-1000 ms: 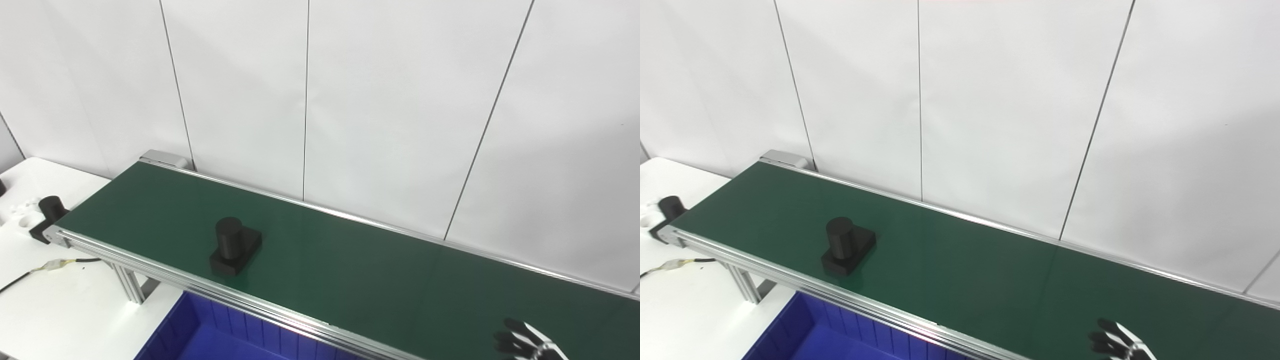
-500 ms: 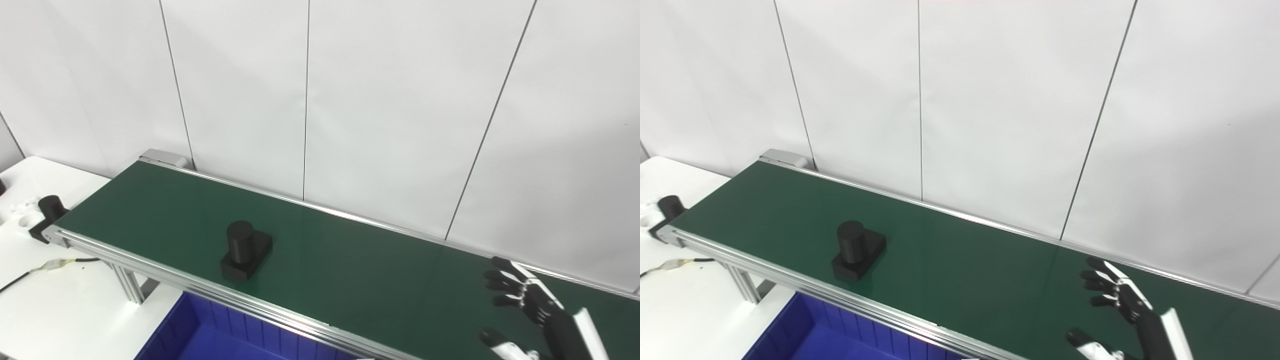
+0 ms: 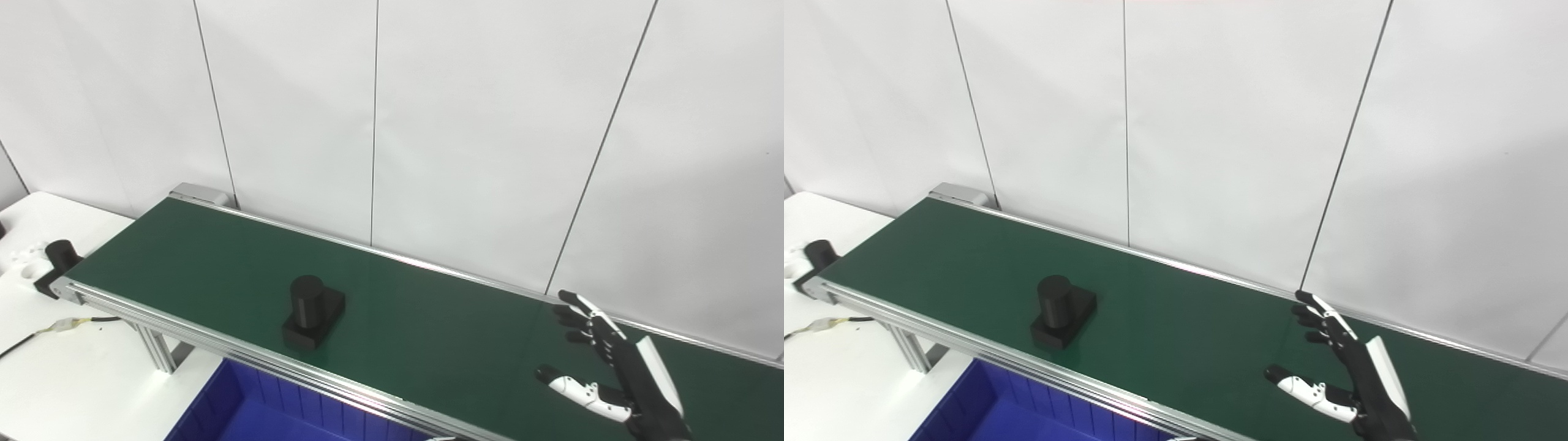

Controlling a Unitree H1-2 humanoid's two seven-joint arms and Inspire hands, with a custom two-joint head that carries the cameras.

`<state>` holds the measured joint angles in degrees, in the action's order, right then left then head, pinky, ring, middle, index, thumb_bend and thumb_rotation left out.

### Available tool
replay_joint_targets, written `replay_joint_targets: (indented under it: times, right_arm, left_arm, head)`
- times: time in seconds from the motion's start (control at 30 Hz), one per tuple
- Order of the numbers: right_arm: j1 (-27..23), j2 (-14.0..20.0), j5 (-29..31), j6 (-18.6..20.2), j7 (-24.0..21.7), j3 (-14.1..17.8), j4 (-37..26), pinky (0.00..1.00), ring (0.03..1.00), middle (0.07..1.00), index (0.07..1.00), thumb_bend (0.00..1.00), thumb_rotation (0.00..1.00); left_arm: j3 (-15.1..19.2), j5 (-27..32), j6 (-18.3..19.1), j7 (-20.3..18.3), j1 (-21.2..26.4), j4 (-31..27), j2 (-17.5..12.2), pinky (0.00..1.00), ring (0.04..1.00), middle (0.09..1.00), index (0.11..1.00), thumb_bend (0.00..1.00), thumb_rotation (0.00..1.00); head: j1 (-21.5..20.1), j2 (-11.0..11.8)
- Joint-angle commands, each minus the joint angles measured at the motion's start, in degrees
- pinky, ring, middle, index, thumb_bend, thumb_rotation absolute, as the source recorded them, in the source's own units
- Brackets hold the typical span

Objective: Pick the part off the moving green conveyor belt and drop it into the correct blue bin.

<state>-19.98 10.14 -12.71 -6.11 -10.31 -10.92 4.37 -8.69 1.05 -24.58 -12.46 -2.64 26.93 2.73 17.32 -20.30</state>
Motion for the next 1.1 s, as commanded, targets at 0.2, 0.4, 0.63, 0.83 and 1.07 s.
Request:
replay_joint_targets:
  times: [0.2, 0.4, 0.63, 0.83, 1.07]
  right_arm:
    - [-6.04, -2.71, -2.19, -2.52, 1.44, -1.21, 4.89, 0.78, 0.844, 0.849, 0.889, 0.66, 0.44]
    - [-8.82, -4.1, -3.63, -2.14, 1.7, -2.04, 9.08, 0.78, 0.845, 0.85, 0.892, 0.68, 0.47]
    - [-11.05, -5.31, -5.69, -2.02, 2.54, -2.89, 13.08, 0.77, 0.843, 0.844, 0.888, 0.68, 0.45]
    - [-13.3, -6.7, -6.19, -2.04, 3.14, -3.48, 17.62, 0.8, 0.861, 0.85, 0.886, 0.68, 0.42]
    - [-17.09, -7.93, -8.82, -3.51, 4.77, -5.61, 23.88, 0.81, 0.855, 0.853, 0.887, 0.68, 0.43]
  left_arm:
    - [0.18, 1.23, -2.31, -1.25, 0.53, -1.47, -0.29, 0.71, 0.756, 0.801, 0.803, 1.0, 0.19]
    - [0.11, 1.44, -2.28, -1.65, 0.09, -2.13, -0.28, 0.72, 0.759, 0.805, 0.804, 1.0, 0.19]
    - [-0.16, 0.99, -2.2, -1.51, -0.45, -2.61, -0.43, 0.77, 0.773, 0.809, 0.801, 1.0, 0.2]
    - [-0.42, 1.13, -2.24, -1.69, -0.62, -2.96, -0.43, 0.77, 0.778, 0.811, 0.802, 1.0, 0.2]
    - [-1.2, 0.69, -2.23, -2.15, -0.3, -2.56, -0.66, 0.76, 0.787, 0.821, 0.811, 1.0, 0.21]
  head:
    - [-0.21, -0.35]
    - [0.1, -0.64]
    - [0.14, -0.93]
    - [0.28, -1.23]
    - [0.68, -1.25]
